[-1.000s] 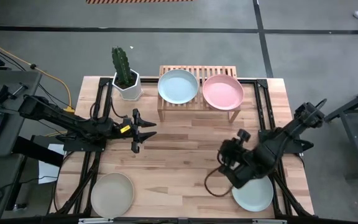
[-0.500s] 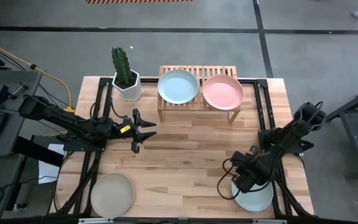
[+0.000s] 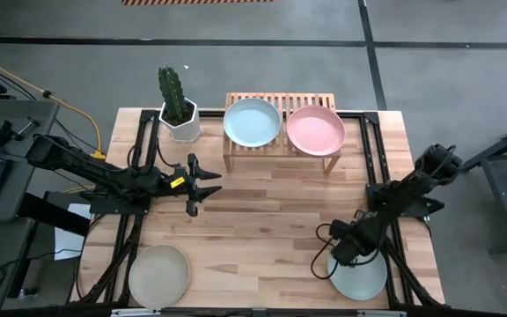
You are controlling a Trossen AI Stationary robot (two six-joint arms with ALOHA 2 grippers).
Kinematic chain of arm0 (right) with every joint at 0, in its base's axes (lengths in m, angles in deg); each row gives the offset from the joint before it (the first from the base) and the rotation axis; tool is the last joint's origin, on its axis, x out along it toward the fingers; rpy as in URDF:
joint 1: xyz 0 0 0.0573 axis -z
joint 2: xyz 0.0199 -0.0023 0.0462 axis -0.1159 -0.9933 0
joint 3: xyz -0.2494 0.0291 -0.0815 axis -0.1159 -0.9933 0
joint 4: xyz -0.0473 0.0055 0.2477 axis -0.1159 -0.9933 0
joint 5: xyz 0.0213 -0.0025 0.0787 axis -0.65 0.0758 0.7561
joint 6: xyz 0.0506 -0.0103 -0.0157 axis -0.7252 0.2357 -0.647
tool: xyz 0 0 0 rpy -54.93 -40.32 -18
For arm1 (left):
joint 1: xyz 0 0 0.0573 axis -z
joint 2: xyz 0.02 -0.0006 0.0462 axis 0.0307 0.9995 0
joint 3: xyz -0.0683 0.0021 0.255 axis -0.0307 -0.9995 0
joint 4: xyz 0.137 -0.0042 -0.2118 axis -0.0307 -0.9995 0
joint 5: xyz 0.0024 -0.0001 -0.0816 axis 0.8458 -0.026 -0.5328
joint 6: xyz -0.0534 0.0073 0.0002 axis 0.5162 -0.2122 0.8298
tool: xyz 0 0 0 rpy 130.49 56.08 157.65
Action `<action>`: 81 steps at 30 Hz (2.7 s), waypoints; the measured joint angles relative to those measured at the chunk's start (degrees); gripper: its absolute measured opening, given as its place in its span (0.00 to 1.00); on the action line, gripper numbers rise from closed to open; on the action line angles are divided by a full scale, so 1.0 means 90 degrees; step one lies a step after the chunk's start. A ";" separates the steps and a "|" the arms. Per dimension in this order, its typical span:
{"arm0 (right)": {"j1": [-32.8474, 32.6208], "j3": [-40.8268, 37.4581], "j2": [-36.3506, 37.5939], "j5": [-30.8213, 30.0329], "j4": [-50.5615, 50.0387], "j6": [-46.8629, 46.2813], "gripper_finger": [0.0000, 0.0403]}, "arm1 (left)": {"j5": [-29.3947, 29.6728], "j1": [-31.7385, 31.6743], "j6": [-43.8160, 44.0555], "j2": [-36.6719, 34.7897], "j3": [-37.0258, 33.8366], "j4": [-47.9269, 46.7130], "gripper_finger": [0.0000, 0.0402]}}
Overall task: Place and stack plates onto a shelf
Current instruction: Stack the blue plate on top of the other blue plate on the shelf
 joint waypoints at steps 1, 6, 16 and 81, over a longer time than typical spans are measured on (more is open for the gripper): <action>0.0010 -0.0001 0.0000 -0.0008 -0.0020 0.0126 0.36 | 0.0003 0.0000 0.0000 0.0001 0.0000 0.0001 0.38; 0.0061 -0.0003 0.0000 -0.0263 -0.0099 0.0775 0.36 | 0.0002 0.0000 0.0000 0.0000 0.0000 0.0002 0.38; 0.0098 -0.0003 0.0000 -0.0294 0.0163 0.1893 0.36 | 0.0002 0.0000 0.0000 0.0000 0.0000 0.0002 0.38; 0.1063 -0.0457 0.2113 -0.2103 0.3612 0.0649 0.00 | -0.0005 0.0002 -0.0002 0.0002 0.0000 0.0059 0.38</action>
